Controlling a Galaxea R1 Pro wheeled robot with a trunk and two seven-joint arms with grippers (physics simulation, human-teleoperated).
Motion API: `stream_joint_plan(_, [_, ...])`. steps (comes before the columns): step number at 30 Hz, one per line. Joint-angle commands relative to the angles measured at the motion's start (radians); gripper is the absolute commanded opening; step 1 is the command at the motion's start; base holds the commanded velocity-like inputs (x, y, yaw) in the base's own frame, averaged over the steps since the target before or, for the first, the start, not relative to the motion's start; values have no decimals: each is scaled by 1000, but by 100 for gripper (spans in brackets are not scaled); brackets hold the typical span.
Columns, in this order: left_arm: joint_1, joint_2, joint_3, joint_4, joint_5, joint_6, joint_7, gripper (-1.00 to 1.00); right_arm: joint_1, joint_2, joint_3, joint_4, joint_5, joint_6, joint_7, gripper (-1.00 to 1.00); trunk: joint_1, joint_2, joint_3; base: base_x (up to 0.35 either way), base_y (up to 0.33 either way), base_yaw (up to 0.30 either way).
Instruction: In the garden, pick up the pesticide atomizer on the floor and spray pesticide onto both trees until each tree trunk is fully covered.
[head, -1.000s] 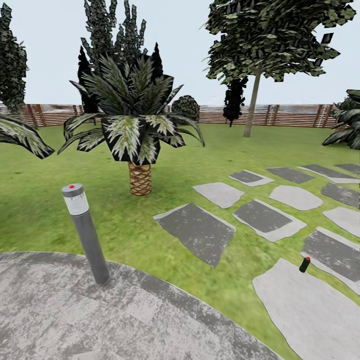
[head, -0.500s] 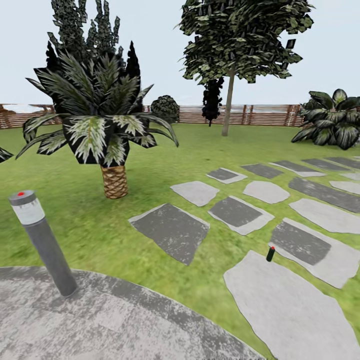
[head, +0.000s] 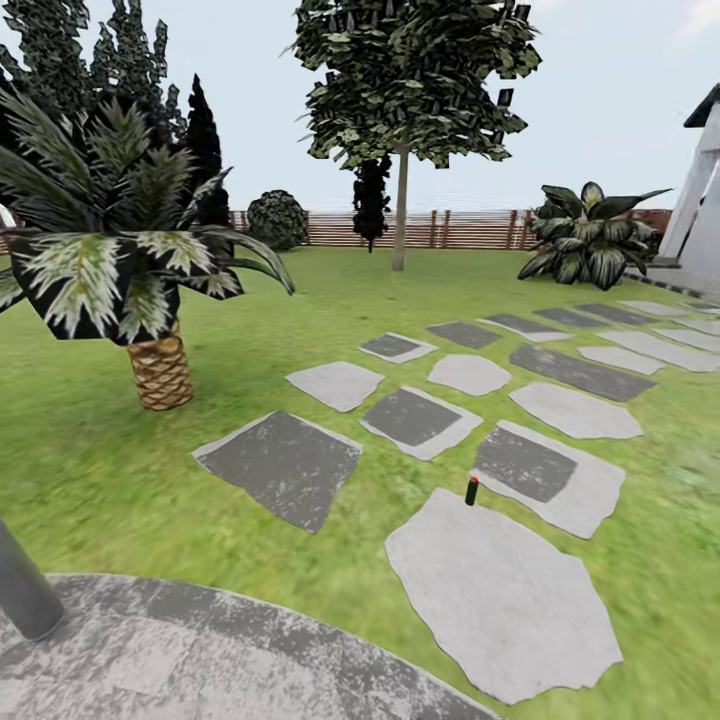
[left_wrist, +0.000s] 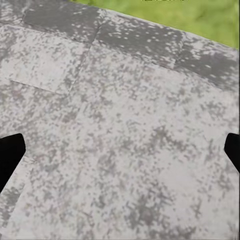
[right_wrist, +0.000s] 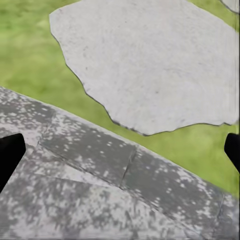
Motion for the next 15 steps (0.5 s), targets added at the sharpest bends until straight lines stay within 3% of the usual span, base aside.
stream_joint_plan(1, [0, 0, 0, 0, 3, -3, 2, 100, -1, 0, 1, 1, 0, -3, -3, 100, 0, 0, -1, 0, -273, -288])
stream_joint_plan(9, [0, 1, 0, 1, 4, -3, 2, 100, -1, 0, 1, 1, 0, -3, -4, 100, 0, 0, -1, 1, -273, -276])
stream_joint_plan(15, [0, 2, 0, 1, 4, -3, 2, 100, -1, 0, 6, 3, 2, -4, -3, 100, 0, 0, -1, 63, -273, -47])
